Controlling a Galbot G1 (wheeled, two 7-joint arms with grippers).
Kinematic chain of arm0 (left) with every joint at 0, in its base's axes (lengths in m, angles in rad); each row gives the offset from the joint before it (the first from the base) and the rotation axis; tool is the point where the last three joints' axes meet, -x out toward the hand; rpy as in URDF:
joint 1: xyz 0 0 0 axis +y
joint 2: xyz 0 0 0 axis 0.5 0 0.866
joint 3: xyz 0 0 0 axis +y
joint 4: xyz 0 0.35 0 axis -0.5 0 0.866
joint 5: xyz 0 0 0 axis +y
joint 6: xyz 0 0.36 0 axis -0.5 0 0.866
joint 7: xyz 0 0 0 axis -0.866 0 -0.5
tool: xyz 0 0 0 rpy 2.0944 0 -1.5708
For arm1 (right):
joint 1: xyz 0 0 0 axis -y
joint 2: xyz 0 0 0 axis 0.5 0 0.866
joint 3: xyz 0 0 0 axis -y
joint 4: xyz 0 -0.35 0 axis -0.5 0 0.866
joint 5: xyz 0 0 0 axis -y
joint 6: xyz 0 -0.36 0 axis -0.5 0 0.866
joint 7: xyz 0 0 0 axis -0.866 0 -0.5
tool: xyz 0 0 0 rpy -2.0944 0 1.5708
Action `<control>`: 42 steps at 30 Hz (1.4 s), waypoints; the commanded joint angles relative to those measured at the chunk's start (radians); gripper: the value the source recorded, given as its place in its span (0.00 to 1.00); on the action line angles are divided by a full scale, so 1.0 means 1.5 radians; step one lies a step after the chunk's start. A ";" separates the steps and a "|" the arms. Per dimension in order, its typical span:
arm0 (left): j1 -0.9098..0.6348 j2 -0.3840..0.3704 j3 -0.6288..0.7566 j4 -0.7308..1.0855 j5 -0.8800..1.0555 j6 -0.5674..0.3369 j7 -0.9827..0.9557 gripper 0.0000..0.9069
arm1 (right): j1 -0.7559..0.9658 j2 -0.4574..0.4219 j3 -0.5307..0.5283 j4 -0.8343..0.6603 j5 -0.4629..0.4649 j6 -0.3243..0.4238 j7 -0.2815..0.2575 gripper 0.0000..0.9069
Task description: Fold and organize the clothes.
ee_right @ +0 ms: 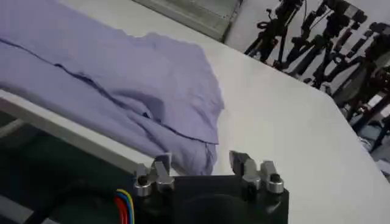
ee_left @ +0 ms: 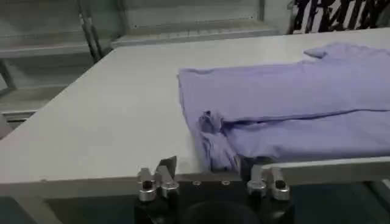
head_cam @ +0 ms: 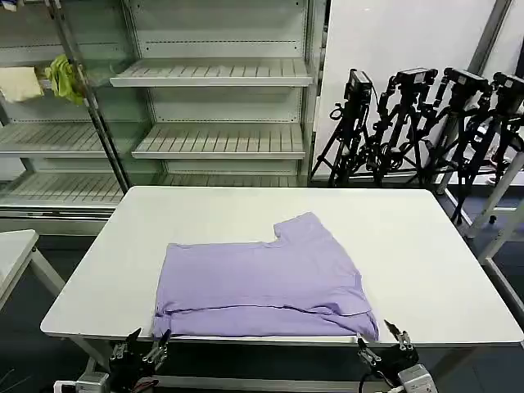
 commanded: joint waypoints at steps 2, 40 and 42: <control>0.017 0.001 -0.014 -0.016 0.002 -0.002 -0.011 1.00 | -0.001 -0.001 0.000 0.011 -0.001 0.000 0.003 1.00; -0.051 0.024 -0.032 0.025 0.001 -0.002 0.000 1.00 | 0.012 0.037 -0.011 -0.017 -0.002 0.001 -0.011 1.00; -0.055 0.025 -0.034 0.025 -0.011 -0.002 0.000 1.00 | 0.016 0.038 -0.014 -0.022 -0.002 0.001 -0.011 1.00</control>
